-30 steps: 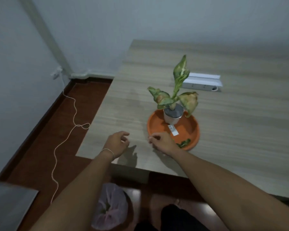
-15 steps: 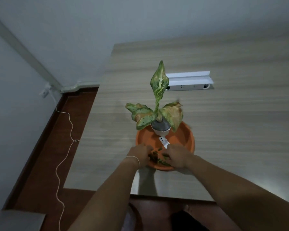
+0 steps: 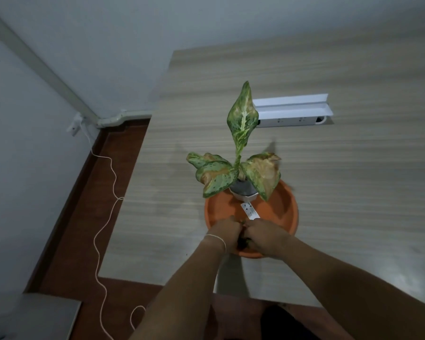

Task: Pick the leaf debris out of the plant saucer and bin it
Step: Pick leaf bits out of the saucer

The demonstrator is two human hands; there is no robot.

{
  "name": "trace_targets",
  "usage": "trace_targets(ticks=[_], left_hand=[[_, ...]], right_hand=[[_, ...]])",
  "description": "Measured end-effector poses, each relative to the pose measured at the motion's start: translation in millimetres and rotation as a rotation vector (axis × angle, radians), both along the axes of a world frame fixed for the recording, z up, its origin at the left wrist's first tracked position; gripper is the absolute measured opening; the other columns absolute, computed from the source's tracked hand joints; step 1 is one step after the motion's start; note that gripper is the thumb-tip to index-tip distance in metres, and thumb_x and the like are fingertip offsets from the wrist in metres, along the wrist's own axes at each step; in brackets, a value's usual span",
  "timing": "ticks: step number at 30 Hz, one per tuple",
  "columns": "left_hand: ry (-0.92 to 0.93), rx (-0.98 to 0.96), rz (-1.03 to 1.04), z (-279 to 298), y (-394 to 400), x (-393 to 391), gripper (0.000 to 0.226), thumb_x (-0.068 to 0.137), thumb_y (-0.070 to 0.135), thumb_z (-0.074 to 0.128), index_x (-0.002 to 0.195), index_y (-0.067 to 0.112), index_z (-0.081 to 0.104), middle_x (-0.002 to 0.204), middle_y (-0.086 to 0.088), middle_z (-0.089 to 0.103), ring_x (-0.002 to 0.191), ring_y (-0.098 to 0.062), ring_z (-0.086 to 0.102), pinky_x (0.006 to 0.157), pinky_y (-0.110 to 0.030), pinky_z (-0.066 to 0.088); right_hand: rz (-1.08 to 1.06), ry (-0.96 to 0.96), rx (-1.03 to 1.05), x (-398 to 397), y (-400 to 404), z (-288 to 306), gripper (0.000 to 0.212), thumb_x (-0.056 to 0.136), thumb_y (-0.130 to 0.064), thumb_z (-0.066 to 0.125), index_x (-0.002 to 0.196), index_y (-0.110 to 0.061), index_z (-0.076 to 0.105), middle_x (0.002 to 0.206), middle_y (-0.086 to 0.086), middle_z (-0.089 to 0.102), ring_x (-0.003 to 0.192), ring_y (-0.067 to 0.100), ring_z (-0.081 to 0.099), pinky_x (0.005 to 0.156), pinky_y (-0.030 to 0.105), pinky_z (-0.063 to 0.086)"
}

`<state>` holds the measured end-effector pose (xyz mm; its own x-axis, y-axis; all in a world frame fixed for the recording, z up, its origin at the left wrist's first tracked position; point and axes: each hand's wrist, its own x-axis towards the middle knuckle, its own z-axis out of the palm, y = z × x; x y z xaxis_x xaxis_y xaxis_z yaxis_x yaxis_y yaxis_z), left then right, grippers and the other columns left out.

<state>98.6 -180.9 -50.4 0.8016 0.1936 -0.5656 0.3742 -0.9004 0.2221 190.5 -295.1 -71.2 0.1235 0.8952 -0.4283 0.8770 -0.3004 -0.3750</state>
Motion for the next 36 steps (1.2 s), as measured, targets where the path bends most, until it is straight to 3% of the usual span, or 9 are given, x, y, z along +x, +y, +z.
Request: trace_targets(ticks=[6,10,13,17,20,28,32,34,36], left_hand=[[0.012,-0.022,0.004,-5,-1,-2,0.030,0.079,0.037,0.060,0.086,0.010,0.071,0.091,-0.017,0.069,0.082,-0.036,0.064,0.076,-0.039,0.054],[-0.019,-0.053,0.035,0,-1,-5,0.026,0.079,0.034,0.062,0.086,0.011,0.073,0.090,-0.016,0.071,0.083,-0.035,0.064,0.074,-0.034,0.051],[-0.090,-0.072,0.096,9,3,-9,0.020,0.079,0.021,0.060,0.087,0.008,0.074,0.093,-0.017,0.071,0.086,-0.034,0.063,0.069,-0.030,0.042],[-0.263,-0.071,0.224,24,14,-20,0.020,0.078,0.015,0.058,0.087,0.014,0.076,0.093,-0.008,0.075,0.086,-0.027,0.065,0.077,-0.030,0.051],[-0.356,-0.055,0.281,36,22,-32,0.018,0.077,0.019,0.061,0.086,0.017,0.076,0.092,-0.004,0.076,0.086,-0.024,0.067,0.082,-0.030,0.053],[-0.481,-0.004,0.400,62,47,-97,0.014,0.074,0.018,0.067,0.083,0.017,0.077,0.086,-0.005,0.075,0.081,-0.021,0.067,0.079,-0.030,0.054],[-0.505,0.029,0.464,69,59,-152,0.014,0.077,0.016,0.066,0.085,0.017,0.078,0.088,-0.004,0.075,0.082,-0.018,0.068,0.083,-0.030,0.055],[-0.507,0.042,0.510,72,65,-185,0.013,0.077,0.016,0.067,0.084,0.018,0.078,0.089,-0.004,0.075,0.082,-0.017,0.068,0.084,-0.030,0.056],[-0.497,0.038,0.571,73,71,-222,0.012,0.076,0.014,0.068,0.082,0.017,0.078,0.088,-0.004,0.076,0.081,-0.017,0.069,0.083,-0.030,0.056]], right_hand=[[-0.143,0.080,-0.004,-6,-4,-4,0.025,0.092,-0.014,0.052,0.104,-0.009,0.073,0.110,0.010,0.069,0.098,0.030,0.064,0.070,0.027,0.037],[-0.230,0.120,0.013,-5,-9,2,0.023,0.089,-0.011,0.055,0.099,-0.010,0.076,0.093,0.009,0.068,0.085,0.026,0.062,0.054,0.015,0.027],[-0.314,0.099,0.105,3,-13,11,0.024,0.081,-0.012,0.059,0.090,-0.020,0.079,0.083,0.004,0.069,0.076,0.023,0.063,0.059,0.023,0.036],[-0.398,0.054,0.219,13,-14,30,0.026,0.084,-0.015,0.062,0.100,-0.027,0.079,0.096,0.000,0.077,0.090,0.022,0.068,0.078,0.029,0.051],[-0.421,0.043,0.249,11,-14,42,0.024,0.085,-0.015,0.063,0.101,-0.023,0.079,0.100,0.000,0.078,0.093,0.021,0.069,0.088,0.033,0.054],[-0.462,0.058,0.269,-25,6,70,0.020,0.087,-0.015,0.064,0.097,-0.019,0.081,0.094,-0.002,0.079,0.086,0.015,0.068,0.075,0.028,0.054],[-0.417,0.062,0.260,-63,31,83,0.019,0.088,-0.017,0.063,0.087,-0.007,0.080,0.086,0.004,0.078,0.071,0.017,0.065,0.061,0.028,0.043],[-0.353,0.033,0.287,-88,46,89,0.019,0.087,-0.016,0.063,0.094,-0.011,0.080,0.091,0.004,0.079,0.077,0.017,0.067,0.065,0.027,0.048],[-0.271,0.078,0.308,-118,63,92,0.023,0.087,-0.012,0.061,0.101,-0.016,0.079,0.096,0.003,0.079,0.077,0.013,0.066,0.065,0.021,0.043]])
